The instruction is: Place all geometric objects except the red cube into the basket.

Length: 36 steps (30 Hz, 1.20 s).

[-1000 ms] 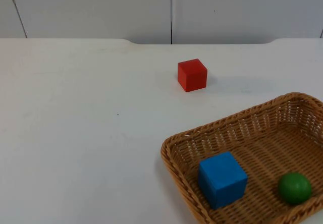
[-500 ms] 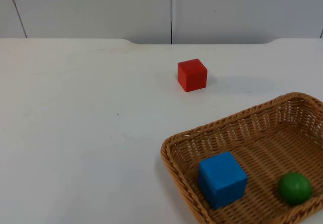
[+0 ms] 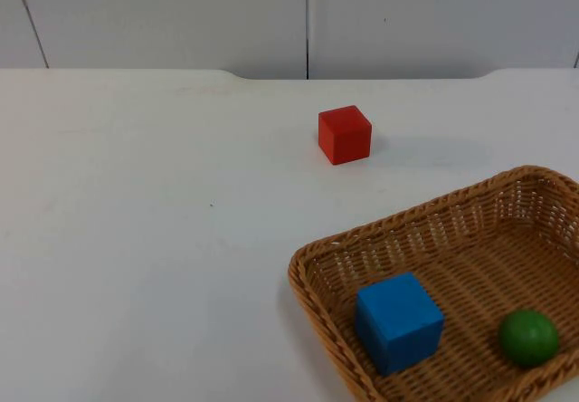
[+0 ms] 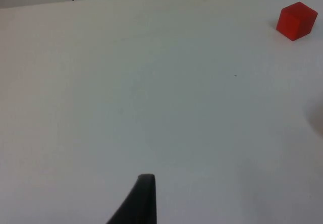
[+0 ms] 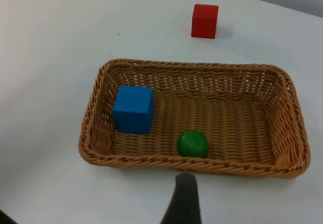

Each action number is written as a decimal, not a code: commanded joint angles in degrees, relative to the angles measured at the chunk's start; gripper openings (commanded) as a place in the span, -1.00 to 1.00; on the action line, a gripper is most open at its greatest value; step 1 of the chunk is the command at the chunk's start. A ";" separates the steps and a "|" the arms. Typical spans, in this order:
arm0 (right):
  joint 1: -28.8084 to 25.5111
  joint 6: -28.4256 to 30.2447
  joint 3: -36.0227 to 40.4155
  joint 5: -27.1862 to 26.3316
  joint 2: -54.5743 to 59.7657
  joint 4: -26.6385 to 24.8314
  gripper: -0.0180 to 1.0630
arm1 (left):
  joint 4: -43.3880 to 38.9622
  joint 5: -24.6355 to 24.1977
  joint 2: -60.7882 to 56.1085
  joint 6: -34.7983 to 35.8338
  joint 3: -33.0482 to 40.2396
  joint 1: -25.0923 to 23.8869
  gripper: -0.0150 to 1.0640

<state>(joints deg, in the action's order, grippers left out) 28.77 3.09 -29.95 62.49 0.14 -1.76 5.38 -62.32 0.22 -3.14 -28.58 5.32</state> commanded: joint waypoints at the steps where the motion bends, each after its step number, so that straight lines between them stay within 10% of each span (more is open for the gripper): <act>1: 0.16 0.40 0.35 -0.70 -0.14 0.03 0.25 | -0.33 0.68 -0.22 0.55 0.23 -0.10 0.97; 13: 0.16 0.40 0.35 -0.70 -0.14 0.00 0.37 | -0.33 0.68 -0.22 0.55 0.23 -0.10 0.97; 18: 0.16 0.40 0.35 -0.70 -0.14 0.05 0.98 | -0.33 0.68 -0.22 0.55 0.23 -0.10 0.97; 36: 0.16 -2.36 0.35 -0.70 -0.14 1.76 0.98 | -0.33 0.68 -0.22 0.55 0.23 -0.10 0.97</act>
<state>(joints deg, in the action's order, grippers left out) 28.77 0.91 -29.95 62.49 0.14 -0.42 5.15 -62.32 0.22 -2.91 -28.58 5.32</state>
